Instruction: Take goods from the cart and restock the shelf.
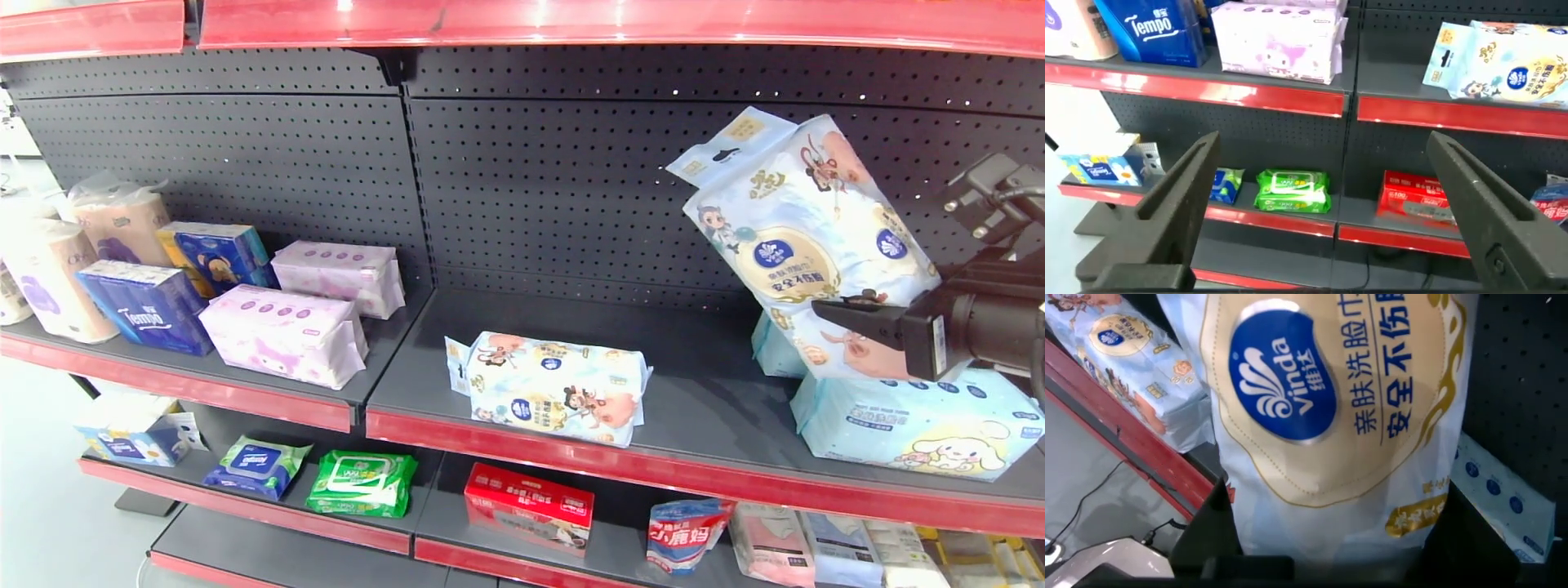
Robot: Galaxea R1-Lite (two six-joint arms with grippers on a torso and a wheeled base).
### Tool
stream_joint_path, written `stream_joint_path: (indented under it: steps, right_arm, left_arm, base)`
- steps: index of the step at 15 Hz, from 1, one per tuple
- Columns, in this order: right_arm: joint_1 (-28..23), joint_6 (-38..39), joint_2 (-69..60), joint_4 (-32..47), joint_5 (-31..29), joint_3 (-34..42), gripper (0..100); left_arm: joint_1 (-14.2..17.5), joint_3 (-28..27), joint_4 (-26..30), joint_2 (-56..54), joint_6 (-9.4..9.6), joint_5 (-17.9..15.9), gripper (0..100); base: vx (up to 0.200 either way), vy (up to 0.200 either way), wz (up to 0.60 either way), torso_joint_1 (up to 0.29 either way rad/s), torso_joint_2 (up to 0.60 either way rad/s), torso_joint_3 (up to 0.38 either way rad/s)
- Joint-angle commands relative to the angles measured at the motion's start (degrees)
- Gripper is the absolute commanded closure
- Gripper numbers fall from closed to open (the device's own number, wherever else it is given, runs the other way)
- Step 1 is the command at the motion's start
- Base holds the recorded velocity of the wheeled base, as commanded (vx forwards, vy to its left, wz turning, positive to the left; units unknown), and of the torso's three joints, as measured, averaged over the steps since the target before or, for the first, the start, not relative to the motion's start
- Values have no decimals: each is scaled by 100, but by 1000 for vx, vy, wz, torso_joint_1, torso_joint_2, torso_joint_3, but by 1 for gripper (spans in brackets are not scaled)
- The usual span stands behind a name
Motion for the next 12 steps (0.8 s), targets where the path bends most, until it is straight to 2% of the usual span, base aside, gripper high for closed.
stream_joint_path:
  steps: [1, 5, 12]
  right_arm:
    - [36, -93, 342, -2, 19, -326, 100]
    - [45, -383, 887, -10, 63, -836, 100]
    - [54, -612, 2153, -10, 600, -1750, 100]
  left_arm:
    - [-1, 0, -2, 2, -2, -3, 0]
    - [-1, 0, -2, 2, -2, -3, 0]
    - [-1, 0, -2, 2, -2, -3, 0]
  base:
    - [0, 0, 0, 0, 0, 0]
    - [0, 0, 0, 0, 0, 0]
    - [0, 0, 0, 0, 0, 0]
